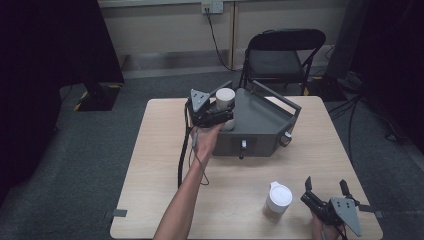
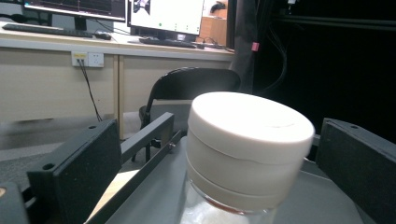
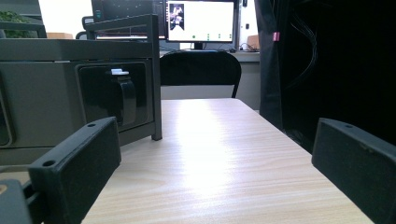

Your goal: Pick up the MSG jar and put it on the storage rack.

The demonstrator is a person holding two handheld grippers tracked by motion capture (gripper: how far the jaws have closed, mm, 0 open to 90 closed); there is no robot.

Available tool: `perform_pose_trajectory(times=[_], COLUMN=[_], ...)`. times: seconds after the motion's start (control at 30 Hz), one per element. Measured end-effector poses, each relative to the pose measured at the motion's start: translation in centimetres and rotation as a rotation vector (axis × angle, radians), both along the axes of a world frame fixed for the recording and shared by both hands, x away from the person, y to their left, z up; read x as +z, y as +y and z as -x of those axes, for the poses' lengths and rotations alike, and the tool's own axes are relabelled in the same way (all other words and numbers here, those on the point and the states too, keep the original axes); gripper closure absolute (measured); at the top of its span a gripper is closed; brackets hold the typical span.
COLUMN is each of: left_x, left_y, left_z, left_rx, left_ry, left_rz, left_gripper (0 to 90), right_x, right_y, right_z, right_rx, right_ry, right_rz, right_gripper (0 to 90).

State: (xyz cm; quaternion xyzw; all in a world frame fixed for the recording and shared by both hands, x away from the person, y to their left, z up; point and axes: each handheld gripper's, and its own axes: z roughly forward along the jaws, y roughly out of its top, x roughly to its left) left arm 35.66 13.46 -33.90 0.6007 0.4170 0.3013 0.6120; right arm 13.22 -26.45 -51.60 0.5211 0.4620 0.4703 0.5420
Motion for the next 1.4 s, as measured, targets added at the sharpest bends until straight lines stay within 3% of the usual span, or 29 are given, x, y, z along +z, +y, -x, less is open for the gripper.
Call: perform_pose_trajectory(times=[0.37, 0.73, 1.0, 1.13, 1.3, 1.4], left_x=[0.4, 0.8, -0.3, -0.6, -1.3, -1.5], left_y=[-0.2, 0.6, 0.6, 0.4, 0.3, 0.1], left_z=[1.7, 3.9, 6.0, 7.2, 8.5, 9.2], left_rx=[-0.013, -0.027, -0.007, 0.015, 0.017, 0.021], left_ry=[-0.036, -0.057, -0.082, -0.108, -0.120, -0.130], left_rz=[-0.024, -0.012, -0.007, -0.032, -0.012, -0.034], left_gripper=[0.3, 0.0, 0.0, 0.0, 0.3, 0.3], right_x=[0.0, 0.0, 0.0, 0.0, 0.0, 0.0], right_y=[0.0, 0.0, 0.1, 0.1, 0.1, 0.1], right_z=[0.0, 0.0, 0.0, 0.0, 0.0, 0.0], right_rx=[-0.001, -0.001, -0.003, -0.003, -0.005, -0.004], right_ry=[-0.002, -0.003, -0.001, 0.000, -0.001, -0.002], right_rz=[-0.002, -0.001, 0.000, 0.000, 0.000, 0.000], right_gripper=[0.2, 0.2, 0.2, 0.3, 0.2, 0.2])
